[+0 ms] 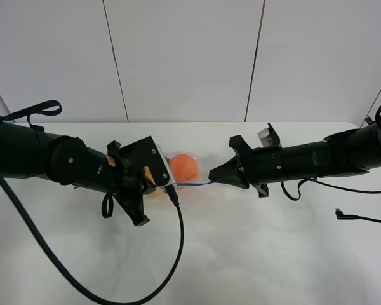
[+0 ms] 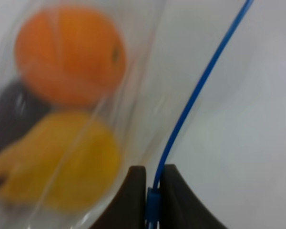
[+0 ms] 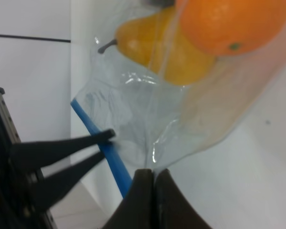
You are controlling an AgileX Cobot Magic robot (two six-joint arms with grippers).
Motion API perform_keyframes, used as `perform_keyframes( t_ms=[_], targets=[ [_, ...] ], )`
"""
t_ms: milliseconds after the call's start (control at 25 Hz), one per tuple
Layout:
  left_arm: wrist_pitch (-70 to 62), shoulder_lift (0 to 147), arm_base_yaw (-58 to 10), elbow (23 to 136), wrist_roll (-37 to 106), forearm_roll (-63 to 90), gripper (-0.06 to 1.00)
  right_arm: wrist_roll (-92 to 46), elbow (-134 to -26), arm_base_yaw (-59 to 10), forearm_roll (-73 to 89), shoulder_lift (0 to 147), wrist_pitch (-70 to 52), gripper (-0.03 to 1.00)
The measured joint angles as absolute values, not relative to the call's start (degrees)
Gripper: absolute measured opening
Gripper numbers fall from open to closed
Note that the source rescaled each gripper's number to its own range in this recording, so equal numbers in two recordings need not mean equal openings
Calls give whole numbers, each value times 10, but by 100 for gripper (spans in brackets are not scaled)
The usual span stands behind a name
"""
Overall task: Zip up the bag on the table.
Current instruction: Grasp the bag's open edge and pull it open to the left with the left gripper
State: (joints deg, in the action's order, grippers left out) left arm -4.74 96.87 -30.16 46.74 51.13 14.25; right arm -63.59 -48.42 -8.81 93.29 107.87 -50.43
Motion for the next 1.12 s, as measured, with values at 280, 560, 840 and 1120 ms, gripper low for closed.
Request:
perform_keyframes(
  t_ms=[280, 560, 840, 1120],
  targets=[
    [-47, 969, -214, 461, 514, 138, 0, -630, -484, -78, 918, 1079, -507, 0],
    [-65, 969, -131, 461, 514, 138, 0, -629, -485, -78, 919, 1079, -510, 0],
    [-76, 969, -77, 461, 514, 141, 0, -628, -486, -78, 918, 1079, -515, 0],
    [-77, 969, -75, 461, 514, 143, 0, -628, -486, -78, 919, 1079, -516, 0]
  ],
)
